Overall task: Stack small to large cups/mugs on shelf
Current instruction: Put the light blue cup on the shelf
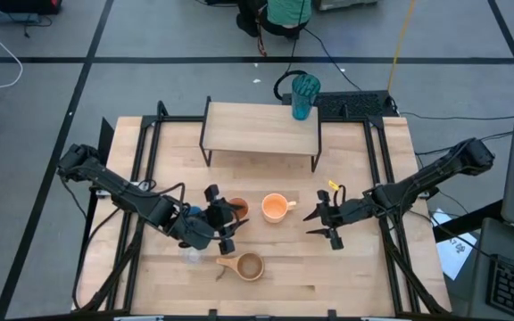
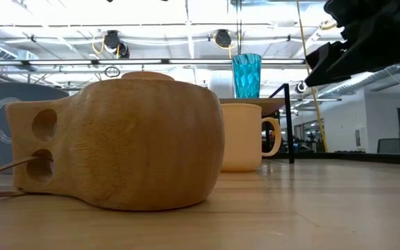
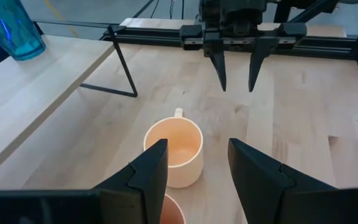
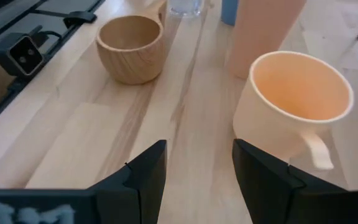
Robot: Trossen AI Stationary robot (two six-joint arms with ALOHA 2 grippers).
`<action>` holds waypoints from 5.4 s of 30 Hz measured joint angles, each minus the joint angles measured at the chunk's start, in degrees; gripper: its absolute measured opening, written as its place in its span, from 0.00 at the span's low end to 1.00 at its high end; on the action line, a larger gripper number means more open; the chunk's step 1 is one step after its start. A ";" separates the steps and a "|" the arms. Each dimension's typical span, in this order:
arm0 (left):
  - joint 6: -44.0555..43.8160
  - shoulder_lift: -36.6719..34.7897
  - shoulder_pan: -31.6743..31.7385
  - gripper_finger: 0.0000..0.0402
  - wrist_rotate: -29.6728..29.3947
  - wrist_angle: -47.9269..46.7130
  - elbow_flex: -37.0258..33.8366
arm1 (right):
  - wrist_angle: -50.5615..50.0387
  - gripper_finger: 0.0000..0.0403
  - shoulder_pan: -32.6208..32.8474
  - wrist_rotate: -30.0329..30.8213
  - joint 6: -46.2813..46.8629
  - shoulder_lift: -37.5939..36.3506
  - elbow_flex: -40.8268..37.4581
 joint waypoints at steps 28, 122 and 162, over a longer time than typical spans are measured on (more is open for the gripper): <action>-12.53 -1.86 0.02 0.42 6.25 -14.78 4.17 | 15.36 0.43 2.50 3.29 -4.29 -1.83 -8.24; -40.96 10.17 3.85 0.71 29.97 -69.45 28.50 | 12.26 0.43 2.51 2.99 -3.91 -1.86 -8.17; -45.09 13.11 9.46 0.75 39.19 -55.93 8.11 | 12.22 0.43 3.64 2.83 -4.09 -2.47 -8.17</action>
